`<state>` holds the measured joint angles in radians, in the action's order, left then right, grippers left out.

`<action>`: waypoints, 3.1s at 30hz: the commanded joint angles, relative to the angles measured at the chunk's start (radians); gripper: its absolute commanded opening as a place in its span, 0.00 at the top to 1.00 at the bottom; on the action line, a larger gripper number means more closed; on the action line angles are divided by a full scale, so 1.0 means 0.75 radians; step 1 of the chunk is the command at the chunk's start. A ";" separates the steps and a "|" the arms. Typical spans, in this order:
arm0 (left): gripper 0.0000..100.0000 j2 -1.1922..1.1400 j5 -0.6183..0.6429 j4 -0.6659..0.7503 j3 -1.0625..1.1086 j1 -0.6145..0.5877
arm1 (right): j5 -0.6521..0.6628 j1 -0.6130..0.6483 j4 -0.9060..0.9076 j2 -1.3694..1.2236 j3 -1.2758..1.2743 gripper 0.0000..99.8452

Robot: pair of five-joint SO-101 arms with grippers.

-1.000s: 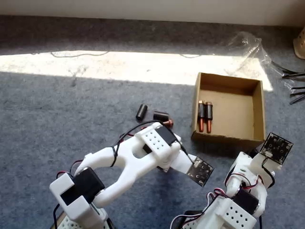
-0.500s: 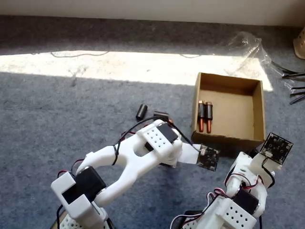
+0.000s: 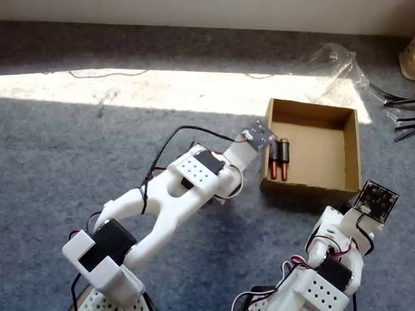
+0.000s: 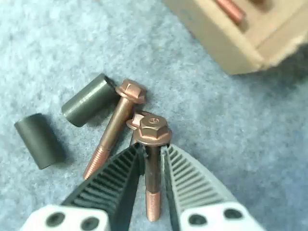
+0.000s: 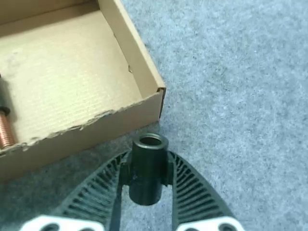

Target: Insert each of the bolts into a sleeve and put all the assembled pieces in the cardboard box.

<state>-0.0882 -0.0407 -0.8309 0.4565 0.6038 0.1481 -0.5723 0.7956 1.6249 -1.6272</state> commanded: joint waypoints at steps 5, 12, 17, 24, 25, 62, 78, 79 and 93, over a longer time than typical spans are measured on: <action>0.99 0.005 0.098 0.025 -0.036 -0.054 | -0.008 -0.015 -0.048 0.011 0.017 1.00; 0.99 0.007 0.186 0.057 -0.034 -0.236 | -0.008 -0.015 -0.048 0.011 0.017 1.00; 0.99 0.019 0.291 0.055 -0.040 -0.377 | -0.008 -0.013 -0.048 0.011 0.017 1.00; 0.99 0.015 0.291 0.002 -0.036 -0.545 | -0.008 -0.013 -0.048 0.011 0.017 1.00; 0.99 0.013 0.291 -0.004 -0.036 -0.566 | -0.008 -0.013 -0.048 0.011 0.017 1.00; 0.99 -0.541 0.080 -0.567 -0.470 -0.856 | -0.008 -0.013 -0.046 0.011 0.015 1.00; 1.00 -0.506 0.074 -0.565 -0.445 -0.854 | -0.006 -0.013 -0.046 0.011 0.015 1.00; 1.00 -0.480 0.074 -0.552 -0.412 -0.850 | -0.006 -0.013 -0.046 0.011 0.015 1.00; 0.99 -0.101 0.078 -0.217 0.060 -0.813 | -0.006 -0.013 -0.046 0.011 0.015 1.00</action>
<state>-0.1741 0.0192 -1.0042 0.4718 -0.0238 0.1481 -0.5723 0.7956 1.6249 -1.6272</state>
